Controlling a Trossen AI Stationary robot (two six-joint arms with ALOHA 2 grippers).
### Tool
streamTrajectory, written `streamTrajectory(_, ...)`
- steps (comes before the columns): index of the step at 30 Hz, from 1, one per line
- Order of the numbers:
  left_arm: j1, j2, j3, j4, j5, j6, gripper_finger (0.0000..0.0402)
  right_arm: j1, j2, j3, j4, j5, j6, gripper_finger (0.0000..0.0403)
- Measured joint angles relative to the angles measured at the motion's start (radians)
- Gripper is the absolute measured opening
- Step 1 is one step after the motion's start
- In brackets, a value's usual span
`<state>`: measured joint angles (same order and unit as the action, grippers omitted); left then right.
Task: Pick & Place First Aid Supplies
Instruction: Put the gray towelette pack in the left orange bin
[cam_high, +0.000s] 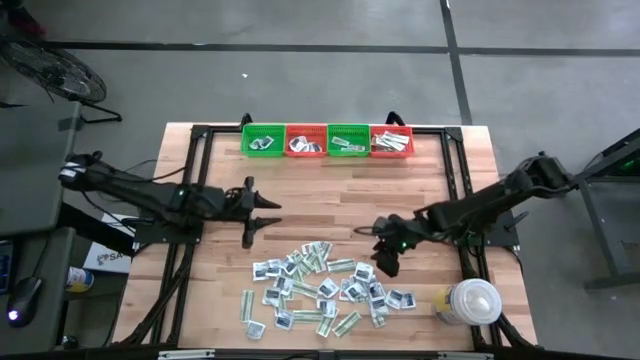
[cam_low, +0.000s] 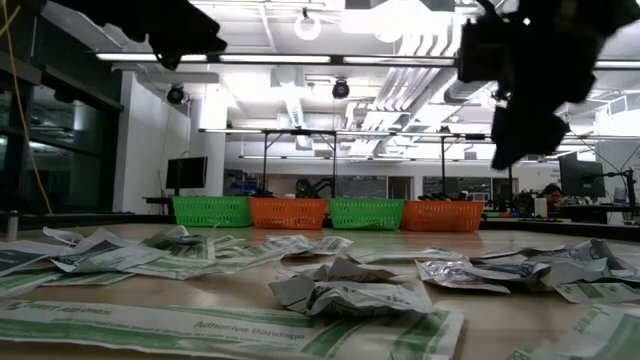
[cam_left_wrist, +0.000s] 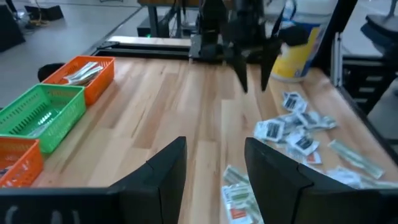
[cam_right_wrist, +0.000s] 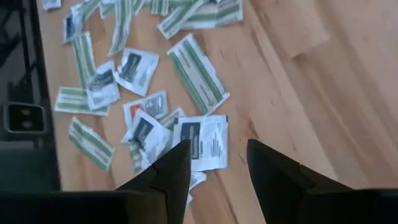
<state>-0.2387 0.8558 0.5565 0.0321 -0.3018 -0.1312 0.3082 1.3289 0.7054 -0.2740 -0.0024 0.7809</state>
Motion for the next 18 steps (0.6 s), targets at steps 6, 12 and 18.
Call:
streamTrajectory(6, -0.121, 0.0, 0.0, 0.023, -0.141, -0.043, 0.0161, 0.044, 0.065, -0.056, 0.091, 0.06, -0.06, 0.0149)
streamTrajectory(12, -0.203, 0.0, 0.0, 0.026, -0.257, -0.067, 0.0161, 0.089, 0.174, -0.056, 0.212, 0.106, -0.159, 0.0149)
streamTrajectory(18, -0.241, 0.0, 0.0, 0.02, -0.305, -0.084, 0.0161, 0.134, 0.262, -0.056, 0.286, 0.143, -0.154, 0.0149)
